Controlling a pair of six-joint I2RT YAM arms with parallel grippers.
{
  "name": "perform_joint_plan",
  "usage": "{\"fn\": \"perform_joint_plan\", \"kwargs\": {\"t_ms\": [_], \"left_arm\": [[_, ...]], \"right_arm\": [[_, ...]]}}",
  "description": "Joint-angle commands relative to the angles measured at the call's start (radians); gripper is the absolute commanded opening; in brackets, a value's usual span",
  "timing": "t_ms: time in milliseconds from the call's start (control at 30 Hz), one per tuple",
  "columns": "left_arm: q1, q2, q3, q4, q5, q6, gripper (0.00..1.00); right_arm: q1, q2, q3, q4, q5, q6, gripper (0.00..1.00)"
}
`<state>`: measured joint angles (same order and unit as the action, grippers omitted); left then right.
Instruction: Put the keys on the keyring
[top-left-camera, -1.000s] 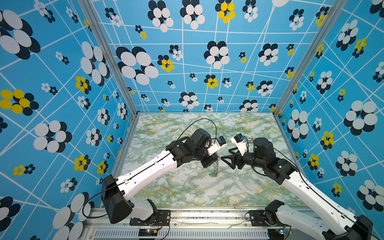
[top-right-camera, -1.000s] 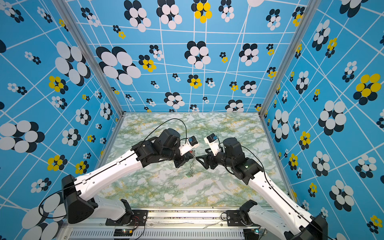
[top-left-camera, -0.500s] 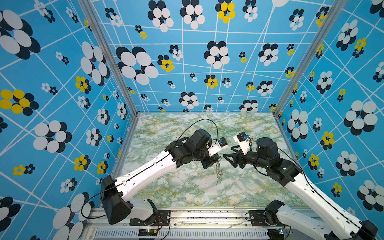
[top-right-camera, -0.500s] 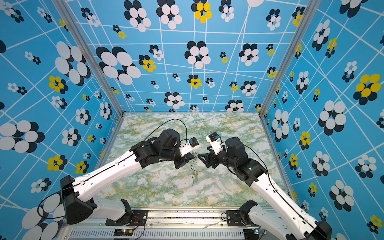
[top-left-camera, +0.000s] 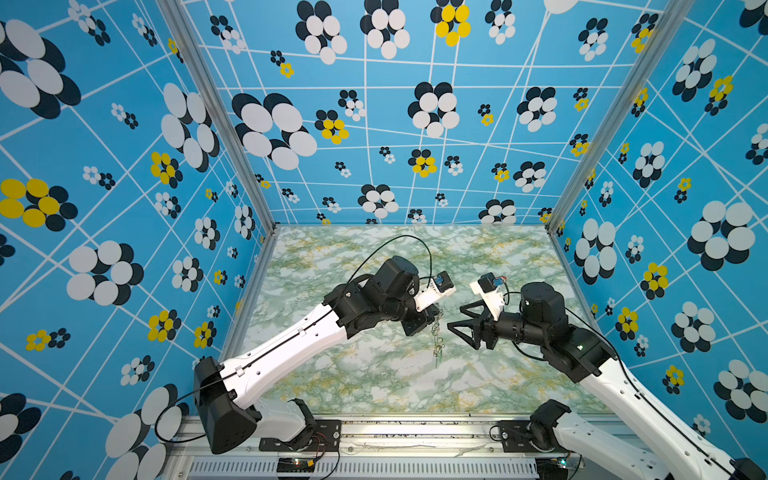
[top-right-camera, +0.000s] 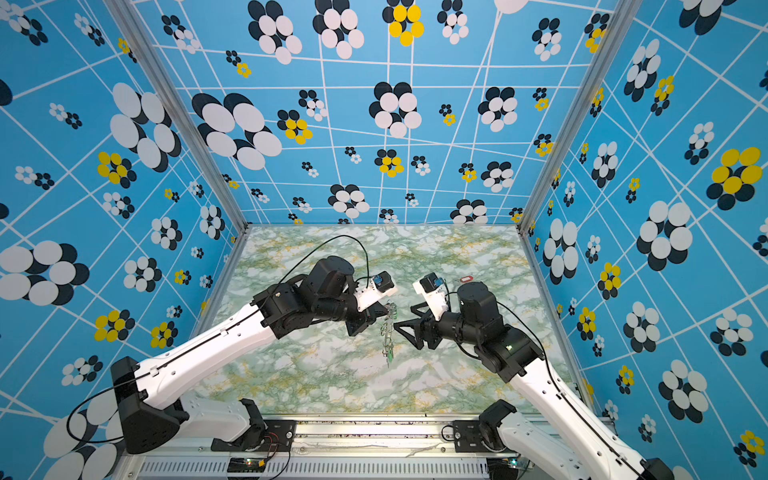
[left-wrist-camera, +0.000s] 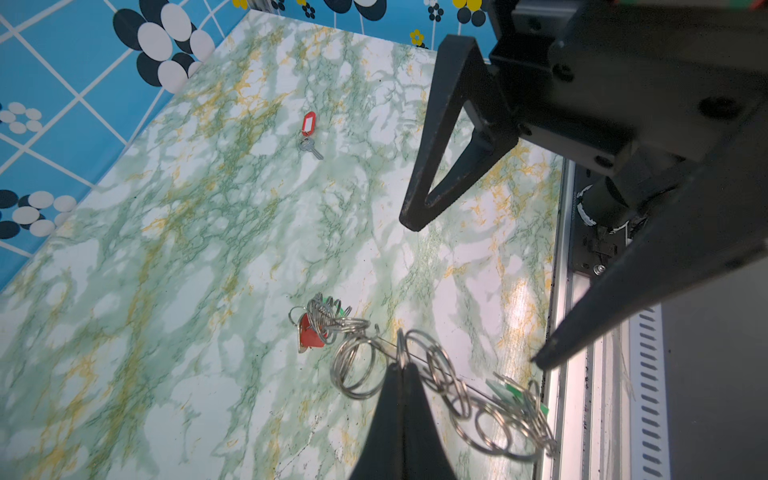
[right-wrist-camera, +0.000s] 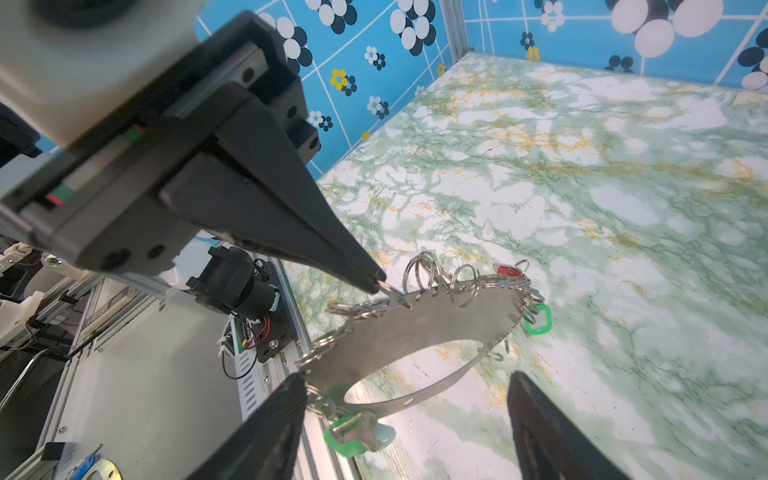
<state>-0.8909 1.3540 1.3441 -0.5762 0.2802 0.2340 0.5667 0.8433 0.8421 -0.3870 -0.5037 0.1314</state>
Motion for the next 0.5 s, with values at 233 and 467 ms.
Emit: {"fn": "perform_joint_plan", "kwargs": {"t_ms": [233,467], "left_arm": [[-0.001,-0.032,0.044,0.056,0.002,0.011,0.00],[-0.001,-0.027,0.059,0.052,-0.011,0.016,0.00]], "right_arm": [[0.011,0.009,-0.050,0.128,-0.250,0.094,0.71],[0.052,0.047,-0.052,0.100,-0.277,0.073,0.64]]}}
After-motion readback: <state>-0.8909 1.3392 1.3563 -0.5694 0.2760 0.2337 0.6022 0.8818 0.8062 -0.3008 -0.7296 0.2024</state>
